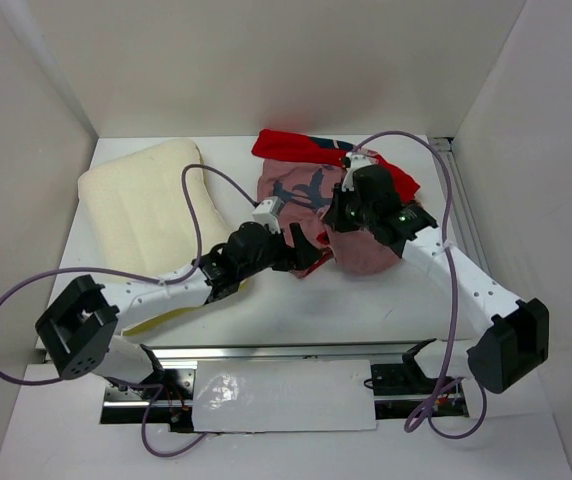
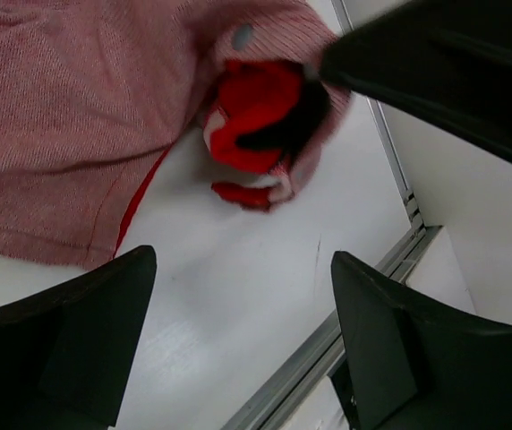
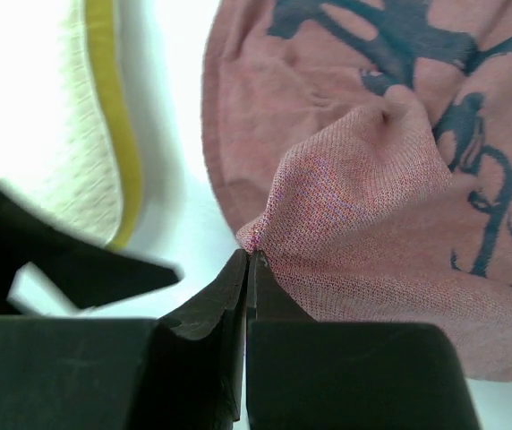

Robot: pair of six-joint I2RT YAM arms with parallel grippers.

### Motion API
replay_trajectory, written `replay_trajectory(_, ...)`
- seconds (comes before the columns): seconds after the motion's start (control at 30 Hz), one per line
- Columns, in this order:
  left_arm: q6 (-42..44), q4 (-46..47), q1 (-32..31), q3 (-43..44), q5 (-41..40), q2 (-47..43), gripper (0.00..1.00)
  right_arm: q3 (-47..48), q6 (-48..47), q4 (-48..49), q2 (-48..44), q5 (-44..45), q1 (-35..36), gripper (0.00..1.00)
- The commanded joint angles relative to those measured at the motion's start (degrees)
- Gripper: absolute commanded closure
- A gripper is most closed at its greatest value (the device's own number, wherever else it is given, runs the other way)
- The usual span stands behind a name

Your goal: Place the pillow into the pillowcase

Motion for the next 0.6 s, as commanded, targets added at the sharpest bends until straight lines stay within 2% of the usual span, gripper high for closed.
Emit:
replay_trajectory(0.0,-1.45,7.96,2.18,2.8,2.93,4.92,0.08,0.74,1.4,2.45,-4.1,-5.91,0.42,1.0)
replay_trajectory(0.17,-2.24,13.92,2.81,4.57,3.46,10.12,0.1,1.28,2.02,1.92,-5.85,-8.11,-0.1,1.0)
replay_trajectory(0.27,-2.15,17.8,2.81,4.57,6.61,12.14,0.11,1.28,2.54,1.92,-5.86,-8.12,-0.1,1.0)
replay_trajectory(0.43,-3.56,26.42,3.33,0.18,9.53,11.19,0.16,1.28,2.54,0.86,-5.86,-7.59,-0.63,1.0)
replay_trajectory(0.57,-2.95,22.23,3.33,-1.32,9.53,7.24,0.16,1.28,2.54,0.34,-5.33,-6.1,-1.86,1.0)
